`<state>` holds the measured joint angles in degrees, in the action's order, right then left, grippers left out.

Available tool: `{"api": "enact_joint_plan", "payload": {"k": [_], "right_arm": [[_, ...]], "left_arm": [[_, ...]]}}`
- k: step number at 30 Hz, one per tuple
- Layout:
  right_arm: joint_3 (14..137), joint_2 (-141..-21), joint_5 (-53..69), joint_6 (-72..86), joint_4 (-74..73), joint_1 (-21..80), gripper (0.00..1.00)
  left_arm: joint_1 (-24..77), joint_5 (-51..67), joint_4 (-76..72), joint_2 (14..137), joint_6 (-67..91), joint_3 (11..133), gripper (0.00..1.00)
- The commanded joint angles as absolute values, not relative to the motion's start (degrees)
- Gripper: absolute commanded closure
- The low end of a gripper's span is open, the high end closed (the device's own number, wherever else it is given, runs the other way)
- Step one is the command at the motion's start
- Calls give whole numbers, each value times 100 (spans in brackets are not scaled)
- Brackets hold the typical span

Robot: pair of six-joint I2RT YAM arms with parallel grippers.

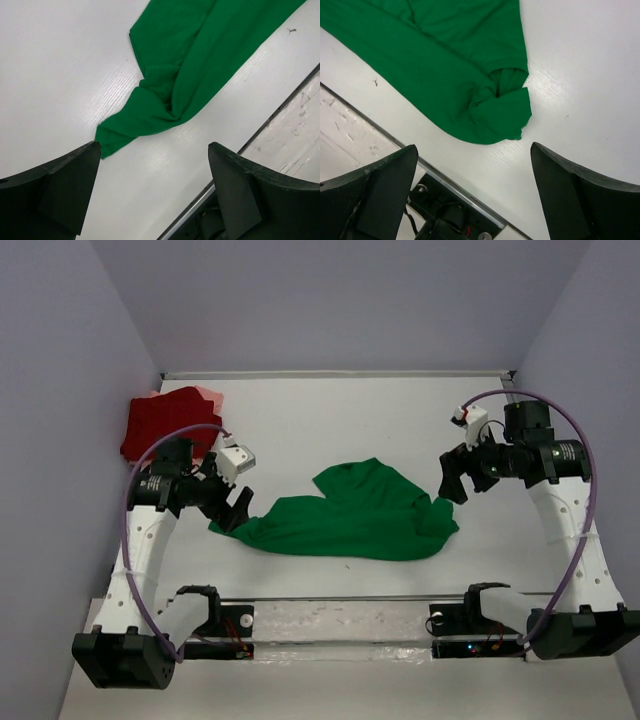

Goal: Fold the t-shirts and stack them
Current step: Flatten the tshirt out

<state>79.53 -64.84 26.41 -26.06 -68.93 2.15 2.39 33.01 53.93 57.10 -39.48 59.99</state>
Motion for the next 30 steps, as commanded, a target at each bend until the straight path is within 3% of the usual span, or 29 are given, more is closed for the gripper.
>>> {"api": "enact_joint_plan", "payload": {"k": [1, 6, 9, 10, 12, 14, 18, 30], "right_arm": [[7954, -6398, 2505, -2813, -7216, 167, 0], [8060, -6748, 2356, -2576, -6725, 167, 2], [7937, -6987, 2285, -2260, -6014, 167, 12], [7893, -7196, 2294, -2215, -5846, 167, 17], [7779, -7452, 2390, -2084, -5363, 167, 49], [7778, -7787, 2522, -2074, -5178, 167, 62], [8173, -9165, 2953, -2381, -5412, 167, 63], [8551, -10757, 2935, -2970, -5440, 229, 53]], "left_arm": [[211, 3445, 5862, 5502, -4658, 6248, 1], [211, 3341, 5302, 5914, -4387, 6662, 1], [211, 3304, 4441, 6160, -3754, 6592, 1], [211, 3366, 4264, 6353, -3622, 6548, 1], [211, 3585, 3869, 6730, -3411, 6530, 1], [211, 3638, 3675, 7003, -3235, 6583, 1], [211, 3867, 3604, 7514, -3085, 6794, 1], [211, 3384, 3173, 6874, -2848, 6109, 1]]}}
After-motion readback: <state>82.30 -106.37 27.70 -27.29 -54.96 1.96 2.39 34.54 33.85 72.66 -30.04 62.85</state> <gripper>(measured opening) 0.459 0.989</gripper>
